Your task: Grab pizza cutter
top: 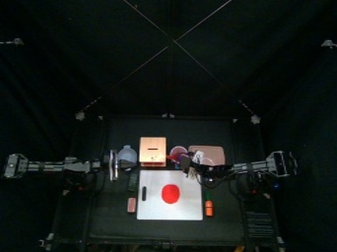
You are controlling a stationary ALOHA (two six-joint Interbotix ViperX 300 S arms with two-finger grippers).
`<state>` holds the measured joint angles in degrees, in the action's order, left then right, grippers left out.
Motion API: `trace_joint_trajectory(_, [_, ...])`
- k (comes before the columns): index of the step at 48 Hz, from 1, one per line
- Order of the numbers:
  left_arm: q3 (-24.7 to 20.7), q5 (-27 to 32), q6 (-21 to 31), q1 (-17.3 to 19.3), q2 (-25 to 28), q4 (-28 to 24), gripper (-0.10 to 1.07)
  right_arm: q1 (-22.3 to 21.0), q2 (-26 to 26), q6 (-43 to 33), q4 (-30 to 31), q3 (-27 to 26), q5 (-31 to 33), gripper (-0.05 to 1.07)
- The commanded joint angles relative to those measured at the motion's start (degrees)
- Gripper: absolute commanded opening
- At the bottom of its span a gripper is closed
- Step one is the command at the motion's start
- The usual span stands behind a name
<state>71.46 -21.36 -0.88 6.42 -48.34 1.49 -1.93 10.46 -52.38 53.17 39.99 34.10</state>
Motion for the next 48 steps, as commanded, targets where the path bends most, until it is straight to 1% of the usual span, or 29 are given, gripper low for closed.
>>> trace_joint_trajectory(1, [-0.6, -1.1, -0.1, 0.3, 0.1, 0.1, 0.01, -1.0, 0.5, -0.2, 0.0, -1.4, -0.2, 1.01])
trace_joint_trajectory(14, [0.0, -1.1, -0.1, 1.0, 0.1, 0.1, 0.01, -0.4, 0.4, -0.2, 0.0, -2.5, -0.2, 1.0])
trace_joint_trajectory(19, [0.0, -1.1, 0.0, 1.1, 0.1, 0.1, 0.01, -0.4, 0.3, -0.3, 0.0, -2.4, -0.2, 0.96])
trace_joint_trajectory(36, [0.2, -1.1, -0.1, 1.1, 0.1, 0.4, 0.01, 0.1, 0.3, -0.1, -0.2, -2.6, -0.2, 0.54])
trace_joint_trajectory(42, [0.3, -1.1, -0.1, 1.2, 0.1, 0.5, 0.01, 0.4, 0.6, 0.0, 0.0, -2.6, -0.2, 0.44])
trace_joint_trajectory(48, [0.5, -1.1, -0.1, 1.2, 0.1, 0.4, 0.01, 0.5, 2.3, 0.2, -0.1, -2.5, 0.4, 0.4])
